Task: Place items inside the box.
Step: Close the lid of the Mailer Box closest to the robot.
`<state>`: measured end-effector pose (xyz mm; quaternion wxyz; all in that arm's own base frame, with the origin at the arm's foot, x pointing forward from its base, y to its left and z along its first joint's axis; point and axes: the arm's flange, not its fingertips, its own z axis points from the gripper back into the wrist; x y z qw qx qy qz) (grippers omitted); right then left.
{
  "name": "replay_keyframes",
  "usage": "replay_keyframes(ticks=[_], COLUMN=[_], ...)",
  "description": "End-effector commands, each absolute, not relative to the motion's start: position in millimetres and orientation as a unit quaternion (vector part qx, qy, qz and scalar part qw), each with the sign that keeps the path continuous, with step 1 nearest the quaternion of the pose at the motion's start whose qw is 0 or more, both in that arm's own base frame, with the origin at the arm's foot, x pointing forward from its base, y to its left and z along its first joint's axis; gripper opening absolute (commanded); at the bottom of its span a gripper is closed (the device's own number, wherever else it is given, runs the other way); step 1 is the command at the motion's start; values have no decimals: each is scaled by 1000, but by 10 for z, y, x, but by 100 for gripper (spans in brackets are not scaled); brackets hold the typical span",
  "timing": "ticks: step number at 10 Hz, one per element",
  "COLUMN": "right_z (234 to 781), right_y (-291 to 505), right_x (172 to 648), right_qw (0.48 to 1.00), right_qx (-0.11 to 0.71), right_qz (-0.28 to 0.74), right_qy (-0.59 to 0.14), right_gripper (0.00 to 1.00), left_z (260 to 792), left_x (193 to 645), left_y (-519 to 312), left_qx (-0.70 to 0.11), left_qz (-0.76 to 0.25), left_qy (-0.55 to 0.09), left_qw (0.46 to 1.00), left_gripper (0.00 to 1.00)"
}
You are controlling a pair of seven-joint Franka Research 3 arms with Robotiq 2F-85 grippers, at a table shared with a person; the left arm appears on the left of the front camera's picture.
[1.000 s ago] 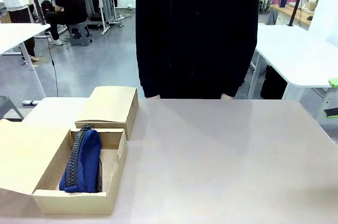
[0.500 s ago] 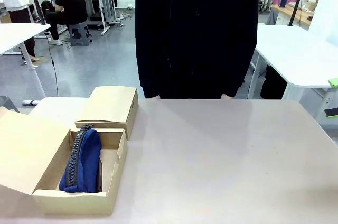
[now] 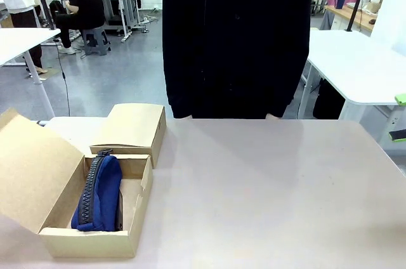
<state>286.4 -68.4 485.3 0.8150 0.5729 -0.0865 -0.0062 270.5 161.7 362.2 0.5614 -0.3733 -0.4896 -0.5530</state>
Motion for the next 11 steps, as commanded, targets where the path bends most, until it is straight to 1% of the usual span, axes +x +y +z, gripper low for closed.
replay_keyframes(ticks=[1,3,4,5,6,7,9,11], right_z=[4880,4880,4880,4880,4880,4880,4880,4880], right_y=[-696,-696,-696,-696,-696,-696,-696,-696], right_x=[2866,2866,2866,2866,2866,2866,2866,2866], right_qw=[809,809,809,809,809,809,809,809], right_qx=[580,580,580,580,580,580,580,580], right_qz=[0,0,0,0,0,0,0,0], right_qy=[-93,-93,-93,-93,-93,-93,-93,-93], right_gripper=[100,100,100,100,100,100,100,100], left_z=[3698,3750,3712,3645,3578,3536,3380,3172], left_x=[2435,2366,2348,2323,2299,2273,2225,2108], left_y=[984,639,417,236,59,-111,-413,-692], left_qx=[-376,-384,-394,-403,-387,-404,-411,-431], left_qz=[-560,-574,-575,-575,-574,-569,-558,-568], left_qy=[-494,-500,-495,-489,-505,-499,-494,-466], left_qw=[549,522,518,517,516,514,524,524], left_gripper=[100,100,100,100,100,100,100,100])
